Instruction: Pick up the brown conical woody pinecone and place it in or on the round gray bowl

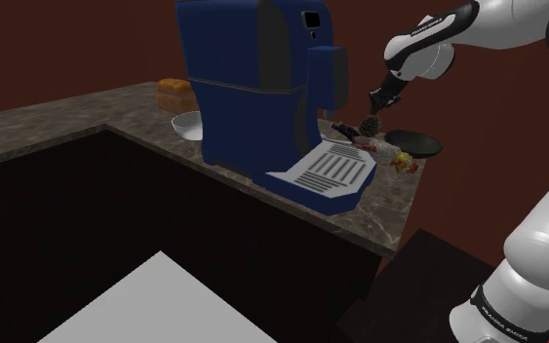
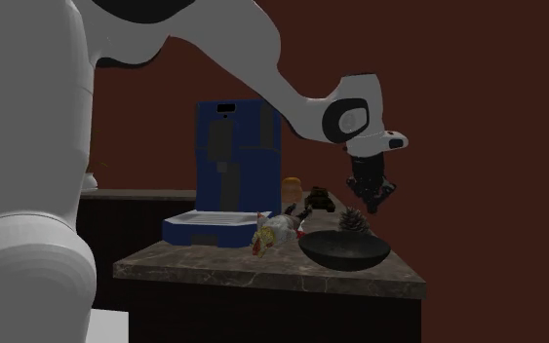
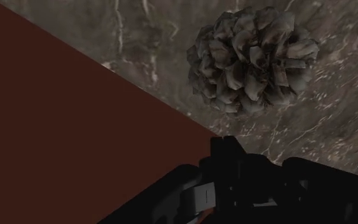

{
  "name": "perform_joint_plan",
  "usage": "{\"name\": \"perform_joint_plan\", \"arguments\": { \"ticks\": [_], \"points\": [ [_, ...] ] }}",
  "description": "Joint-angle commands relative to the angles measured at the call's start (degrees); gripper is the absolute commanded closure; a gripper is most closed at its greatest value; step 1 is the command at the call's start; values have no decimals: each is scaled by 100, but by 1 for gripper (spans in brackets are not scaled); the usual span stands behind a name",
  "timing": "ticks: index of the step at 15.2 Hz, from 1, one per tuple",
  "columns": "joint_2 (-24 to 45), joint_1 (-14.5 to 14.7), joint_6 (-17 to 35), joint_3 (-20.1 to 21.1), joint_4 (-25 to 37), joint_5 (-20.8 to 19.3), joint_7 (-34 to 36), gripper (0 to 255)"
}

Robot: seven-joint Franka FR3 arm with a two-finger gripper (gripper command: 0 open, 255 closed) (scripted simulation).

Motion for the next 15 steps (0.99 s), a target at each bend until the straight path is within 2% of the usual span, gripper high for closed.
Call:
{"name": "perform_joint_plan", "arguments": {
  "ticks": [1, 4, 5, 8, 11, 15],
  "points": [
    [126, -1, -7, 3, 26, -2, -114, 255],
    [37, -1, -28, 3, 45, 11, 46, 255],
    [37, -2, -28, 4, 45, 11, 46, 0],
    [-115, 20, -1328, -4, 269, -290, 450, 0],
    [-149, 31, -2585, 5, 612, -416, 722, 0],
    [-59, 50, -2302, 26, 415, -367, 691, 0]
  ]
}}
